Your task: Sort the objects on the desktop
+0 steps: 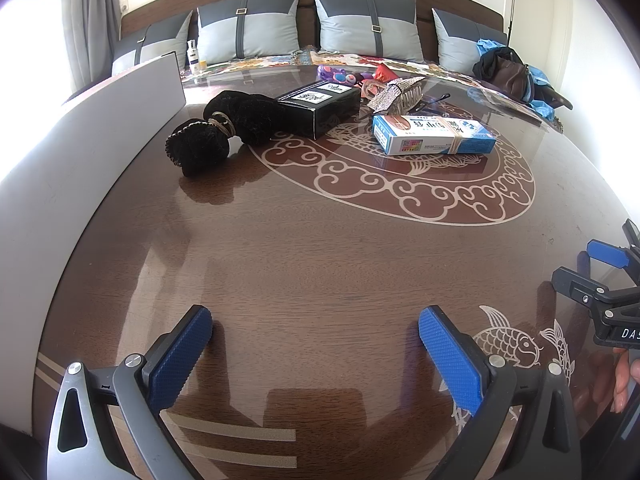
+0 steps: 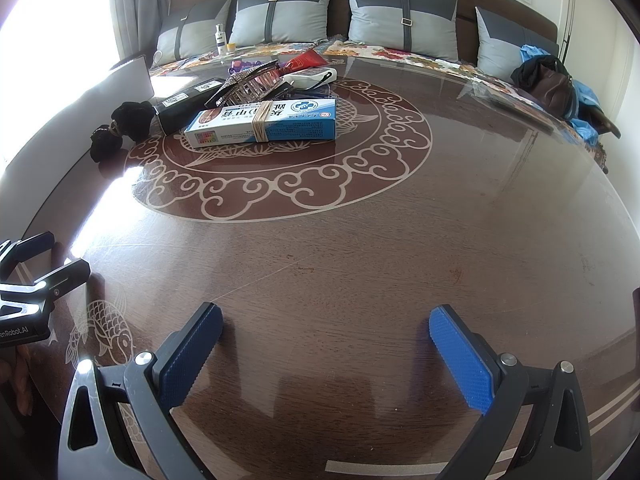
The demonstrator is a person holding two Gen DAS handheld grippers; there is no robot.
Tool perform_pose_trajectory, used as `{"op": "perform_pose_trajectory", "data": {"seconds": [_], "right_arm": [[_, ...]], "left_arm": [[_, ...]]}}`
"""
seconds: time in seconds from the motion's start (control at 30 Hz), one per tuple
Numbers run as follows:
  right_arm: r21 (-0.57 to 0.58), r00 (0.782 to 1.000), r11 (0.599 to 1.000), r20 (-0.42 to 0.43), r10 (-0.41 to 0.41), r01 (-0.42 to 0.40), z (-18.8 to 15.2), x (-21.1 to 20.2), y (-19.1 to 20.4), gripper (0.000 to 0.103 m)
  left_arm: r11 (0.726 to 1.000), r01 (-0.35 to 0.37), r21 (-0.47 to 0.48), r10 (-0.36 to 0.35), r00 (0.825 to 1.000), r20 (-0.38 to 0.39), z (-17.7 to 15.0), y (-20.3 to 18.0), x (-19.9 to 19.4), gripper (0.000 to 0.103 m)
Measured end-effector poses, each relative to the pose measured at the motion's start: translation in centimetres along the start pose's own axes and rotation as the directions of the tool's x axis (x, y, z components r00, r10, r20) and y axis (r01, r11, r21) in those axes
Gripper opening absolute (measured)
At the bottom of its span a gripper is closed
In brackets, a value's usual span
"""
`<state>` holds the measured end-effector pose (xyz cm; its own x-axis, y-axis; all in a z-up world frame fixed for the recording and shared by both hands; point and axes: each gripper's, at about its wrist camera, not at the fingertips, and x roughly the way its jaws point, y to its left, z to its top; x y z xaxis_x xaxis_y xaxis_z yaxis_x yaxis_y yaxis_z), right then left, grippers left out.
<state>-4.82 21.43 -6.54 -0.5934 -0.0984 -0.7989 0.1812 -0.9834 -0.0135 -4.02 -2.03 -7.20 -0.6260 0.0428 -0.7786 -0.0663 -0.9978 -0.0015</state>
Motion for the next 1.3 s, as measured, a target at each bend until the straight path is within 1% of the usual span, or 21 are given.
{"op": "perform_pose_trajectory", "data": {"seconds": [0.57, 0.63, 0.73, 0.77, 0.8, 0.87, 0.9, 0.97, 1.0, 1.03, 1.07, 1.13, 1.17, 1.23, 1.27, 1.3], "right_arm": [[0.0, 1.0, 1.0, 0.0, 0.0, 0.0, 0.0, 0.0, 0.0, 0.103], [0.0, 1.0, 1.0, 0.0, 0.0, 0.0, 0.0, 0.0, 0.0, 0.103], [0.0, 1.0, 1.0, 0.0, 0.0, 0.0, 0.0, 0.0, 0.0, 0.103], [0.0, 1.0, 1.0, 0.0, 0.0, 0.0, 0.0, 0.0, 0.0, 0.103], [0.0, 1.0, 1.0, 0.0, 0.0, 0.0, 0.0, 0.0, 0.0, 0.103], [0.0, 1.0, 1.0, 0.0, 0.0, 0.0, 0.0, 0.0, 0.0, 0.103], [0.0, 1.0, 1.0, 0.0, 0.0, 0.0, 0.0, 0.0, 0.0, 0.103], [0.0, 1.0, 1.0, -0.001, -0.001, 0.001, 0.0, 0.0, 0.0, 0.103], [0.0, 1.0, 1.0, -0.001, -0.002, 0.002, 0.0, 0.0, -0.1, 0.103], [0.001, 1.0, 1.0, -0.001, -0.002, 0.002, 0.0, 0.0, -0.1, 0.103], [0.001, 1.0, 1.0, -0.001, -0.002, 0.002, 0.0, 0.0, -0.1, 0.103], [0.001, 1.0, 1.0, -0.001, -0.002, 0.002, 0.0, 0.0, -0.1, 0.103], [0.001, 1.0, 1.0, -0.001, -0.002, 0.002, 0.0, 0.0, -0.1, 0.103], [0.001, 1.0, 1.0, -0.002, -0.002, 0.002, 0.0, 0.0, -0.1, 0.103], [0.001, 1.0, 1.0, -0.002, -0.002, 0.002, 0.1, 0.0, -0.1, 0.103], [0.001, 1.0, 1.0, -0.002, -0.002, 0.002, 0.1, 0.0, -0.1, 0.103]], "left_arm": [[1.0, 0.0, -0.001, 0.0, 1.0, -0.004, 0.0, 0.0, 0.0, 0.103], [1.0, 0.001, 0.0, -0.001, 1.0, -0.024, 0.3, 0.0, 0.1, 0.103], [0.999, 0.023, 0.028, -0.02, 0.995, -0.096, 1.2, 0.3, 0.4, 0.103], [0.999, 0.019, 0.034, -0.015, 0.995, -0.101, 1.5, 0.6, 0.4, 0.103], [0.999, 0.002, 0.043, 0.001, 0.996, -0.084, 2.1, 1.0, 0.2, 0.103], [0.998, -0.052, 0.046, 0.054, 0.998, -0.039, 3.7, 2.3, -0.1, 0.103], [0.997, -0.061, 0.036, 0.062, 0.998, -0.024, 4.8, 3.2, -0.1, 0.103], [0.998, -0.063, 0.031, 0.064, 0.998, -0.023, 7.3, 5.0, 0.6, 0.103], [0.997, -0.071, 0.043, 0.072, 0.997, -0.027, 8.6, 5.7, 1.1, 0.103], [0.996, -0.069, 0.063, 0.072, 0.997, -0.042, 9.9, 6.4, 1.8, 0.103], [0.995, -0.051, 0.081, 0.056, 0.996, -0.068, 11.1, 6.9, 2.7, 0.103], [0.993, 0.029, 0.117, -0.013, 0.991, -0.132, 13.1, 7.4, 4.5, 0.103], [0.989, 0.055, 0.137, -0.034, 0.988, -0.15, 13.9, 7.6, 5.3, 0.103], [0.985, 0.048, 0.164, -0.018, 0.984, -0.175, 15.1, 7.8, 6.9, 0.103], [0.986, 0.038, 0.161, -0.007, 0.982, -0.189, 15.6, 7.9, 7.9, 0.103], [0.988, 0.042, 0.147, -0.01, 0.978, -0.211, 15.9, 8.1, 8.8, 0.103]]}}
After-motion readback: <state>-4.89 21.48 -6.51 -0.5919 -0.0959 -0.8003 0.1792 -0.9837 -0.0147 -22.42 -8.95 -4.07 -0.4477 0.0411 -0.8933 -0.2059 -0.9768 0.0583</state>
